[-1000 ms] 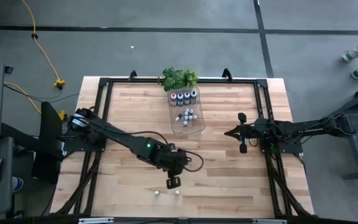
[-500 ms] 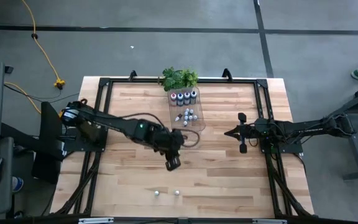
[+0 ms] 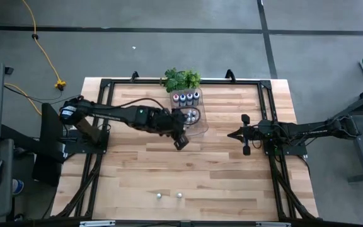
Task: Pick & Place food coloring
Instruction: Put the small violet food coloring bottle into the transparent bin, then put the small black food coloring bottle into the transparent bin
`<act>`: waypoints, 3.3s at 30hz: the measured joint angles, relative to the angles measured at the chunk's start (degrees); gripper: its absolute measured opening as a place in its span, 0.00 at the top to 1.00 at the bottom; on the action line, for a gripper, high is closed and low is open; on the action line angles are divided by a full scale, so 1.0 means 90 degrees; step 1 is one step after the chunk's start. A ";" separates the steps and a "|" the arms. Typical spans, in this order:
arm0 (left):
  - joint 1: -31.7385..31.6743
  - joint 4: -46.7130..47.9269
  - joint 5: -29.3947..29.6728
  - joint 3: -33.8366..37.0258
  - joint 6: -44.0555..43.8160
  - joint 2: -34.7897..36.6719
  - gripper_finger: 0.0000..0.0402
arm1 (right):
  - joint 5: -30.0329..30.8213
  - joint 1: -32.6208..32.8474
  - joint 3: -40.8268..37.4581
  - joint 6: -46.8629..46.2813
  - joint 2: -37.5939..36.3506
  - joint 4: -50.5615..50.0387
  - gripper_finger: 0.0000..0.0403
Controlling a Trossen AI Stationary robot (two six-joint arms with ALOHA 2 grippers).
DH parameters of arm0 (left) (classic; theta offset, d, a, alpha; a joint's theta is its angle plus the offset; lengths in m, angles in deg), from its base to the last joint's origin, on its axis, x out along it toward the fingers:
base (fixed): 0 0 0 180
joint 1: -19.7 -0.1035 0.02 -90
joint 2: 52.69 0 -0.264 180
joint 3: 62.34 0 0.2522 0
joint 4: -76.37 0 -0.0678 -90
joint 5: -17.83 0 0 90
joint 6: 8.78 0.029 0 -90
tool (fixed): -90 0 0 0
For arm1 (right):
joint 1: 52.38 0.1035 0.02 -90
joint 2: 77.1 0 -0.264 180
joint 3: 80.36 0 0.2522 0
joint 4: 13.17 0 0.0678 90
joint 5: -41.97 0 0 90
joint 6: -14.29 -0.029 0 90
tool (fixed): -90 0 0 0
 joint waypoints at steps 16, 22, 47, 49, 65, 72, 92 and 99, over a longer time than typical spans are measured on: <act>-0.0723 -0.1542 0.1201 0.0777 0.0034 -0.0011 0.88 | 0.0000 0.0001 0.0000 0.0000 0.0001 0.0000 1.00; -0.1029 -0.1807 0.1173 0.1417 -0.0663 -0.0015 0.88 | 0.0000 0.0000 -0.0001 0.0000 0.0001 0.0000 1.00; -0.1189 -0.2094 0.0571 0.1647 -0.0514 -0.1183 0.88 | 0.0001 0.0000 -0.0001 0.0000 0.0000 0.0015 1.00; -0.1193 -0.2116 0.0557 0.1647 -0.0503 -0.1228 0.88 | 0.0001 -0.0001 -0.0002 0.0000 -0.0001 0.0021 1.00; -0.1315 -0.2321 0.0315 0.1634 -0.0273 -0.1524 0.88 | 0.0001 -0.0001 -0.0002 0.0000 0.0001 0.0005 1.00; -0.1315 -0.2396 0.0153 0.1644 -0.0015 -0.1532 0.83 | 0.0001 0.0001 -0.0002 0.0000 0.0001 0.0005 1.00; -0.1347 -0.2305 0.0077 0.1394 0.0644 -0.1458 0.62 | -0.0001 0.0001 0.0000 0.0000 0.0001 0.0000 1.00; -0.1344 -0.2072 -0.0090 0.0924 0.1149 -0.0833 0.62 | 0.0000 0.0001 -0.0001 0.0000 0.0003 0.0011 1.00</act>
